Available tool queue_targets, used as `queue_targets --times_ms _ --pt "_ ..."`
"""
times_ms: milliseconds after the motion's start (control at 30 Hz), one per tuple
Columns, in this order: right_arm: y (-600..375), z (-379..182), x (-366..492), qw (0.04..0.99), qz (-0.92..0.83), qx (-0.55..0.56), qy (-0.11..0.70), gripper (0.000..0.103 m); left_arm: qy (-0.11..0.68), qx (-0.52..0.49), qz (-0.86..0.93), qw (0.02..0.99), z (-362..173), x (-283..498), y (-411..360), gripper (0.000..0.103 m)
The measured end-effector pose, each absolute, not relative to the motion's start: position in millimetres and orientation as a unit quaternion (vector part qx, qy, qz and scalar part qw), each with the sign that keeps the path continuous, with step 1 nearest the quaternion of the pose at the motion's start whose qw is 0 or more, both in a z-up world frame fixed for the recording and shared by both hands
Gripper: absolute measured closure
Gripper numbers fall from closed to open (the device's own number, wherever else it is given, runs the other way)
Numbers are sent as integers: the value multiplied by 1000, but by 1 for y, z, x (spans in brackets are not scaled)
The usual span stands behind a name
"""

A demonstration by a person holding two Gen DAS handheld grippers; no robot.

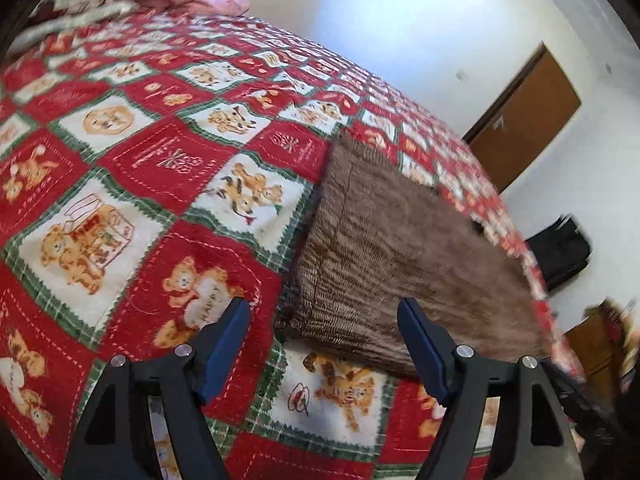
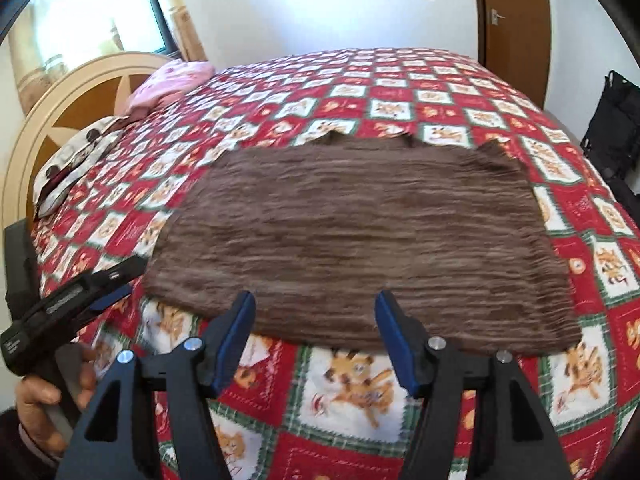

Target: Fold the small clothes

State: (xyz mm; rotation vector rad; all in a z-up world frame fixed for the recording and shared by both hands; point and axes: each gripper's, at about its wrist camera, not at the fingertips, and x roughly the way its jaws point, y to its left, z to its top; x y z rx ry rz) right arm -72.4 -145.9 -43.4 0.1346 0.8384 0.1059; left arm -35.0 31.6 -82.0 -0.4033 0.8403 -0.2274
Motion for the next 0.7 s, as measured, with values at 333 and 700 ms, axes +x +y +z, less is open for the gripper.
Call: queue_targets --times_ms 333,700 --pt "-168 -46 -81 907 29 108 407 38 430 -310 -101 842 -88 -44 37 27" --pt "-156 -41 -80 911 46 89 401 38 407 -376 -75 829 -88 -39 54 33"
